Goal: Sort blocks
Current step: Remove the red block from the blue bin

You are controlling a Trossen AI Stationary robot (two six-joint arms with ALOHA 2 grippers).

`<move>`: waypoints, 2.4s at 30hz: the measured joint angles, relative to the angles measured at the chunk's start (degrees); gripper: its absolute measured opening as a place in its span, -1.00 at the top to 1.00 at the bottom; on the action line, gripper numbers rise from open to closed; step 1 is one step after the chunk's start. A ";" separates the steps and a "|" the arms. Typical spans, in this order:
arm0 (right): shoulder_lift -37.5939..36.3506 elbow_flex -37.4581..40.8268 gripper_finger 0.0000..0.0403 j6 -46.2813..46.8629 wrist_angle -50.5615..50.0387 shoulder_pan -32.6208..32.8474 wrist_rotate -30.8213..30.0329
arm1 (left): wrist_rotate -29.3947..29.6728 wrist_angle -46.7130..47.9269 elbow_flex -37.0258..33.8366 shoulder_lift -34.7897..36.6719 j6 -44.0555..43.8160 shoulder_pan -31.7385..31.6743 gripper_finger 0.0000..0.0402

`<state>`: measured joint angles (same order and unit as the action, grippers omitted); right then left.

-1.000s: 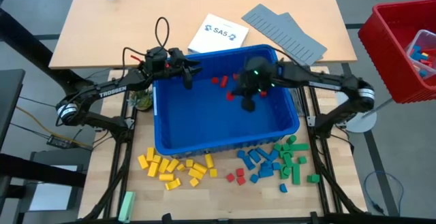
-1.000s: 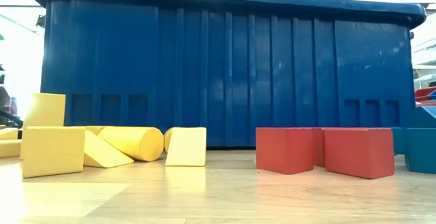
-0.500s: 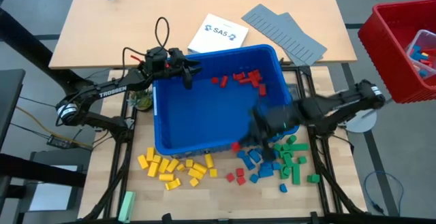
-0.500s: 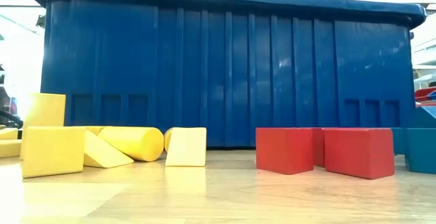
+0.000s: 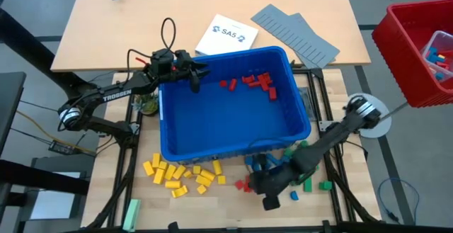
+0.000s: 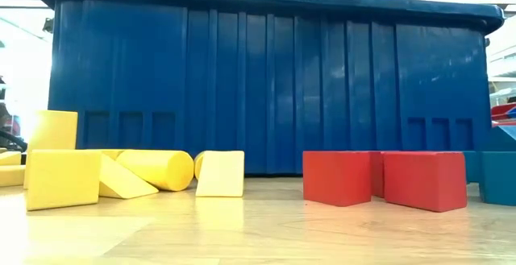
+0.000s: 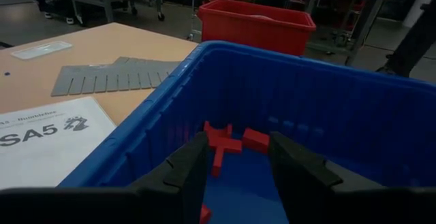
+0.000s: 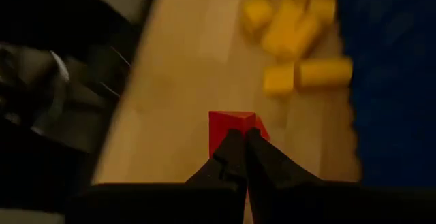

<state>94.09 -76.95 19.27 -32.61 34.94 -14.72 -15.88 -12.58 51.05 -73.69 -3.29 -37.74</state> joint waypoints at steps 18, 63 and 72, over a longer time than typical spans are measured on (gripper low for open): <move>11.64 0.24 0.87 5.59 -7.35 -8.62 9.80 | 0.01 0.00 0.00 0.00 0.00 -0.02 0.19; -8.65 -0.13 0.51 9.20 3.30 -8.90 26.79 | 0.02 0.02 0.00 0.00 0.00 0.00 0.19; -14.15 -0.11 0.51 -1.92 23.12 -9.37 8.76 | 0.02 0.00 0.00 0.00 0.02 -0.02 0.19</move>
<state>79.94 -77.06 17.35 -9.49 25.57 -5.96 -15.86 -12.57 51.05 -73.69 -3.27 -37.75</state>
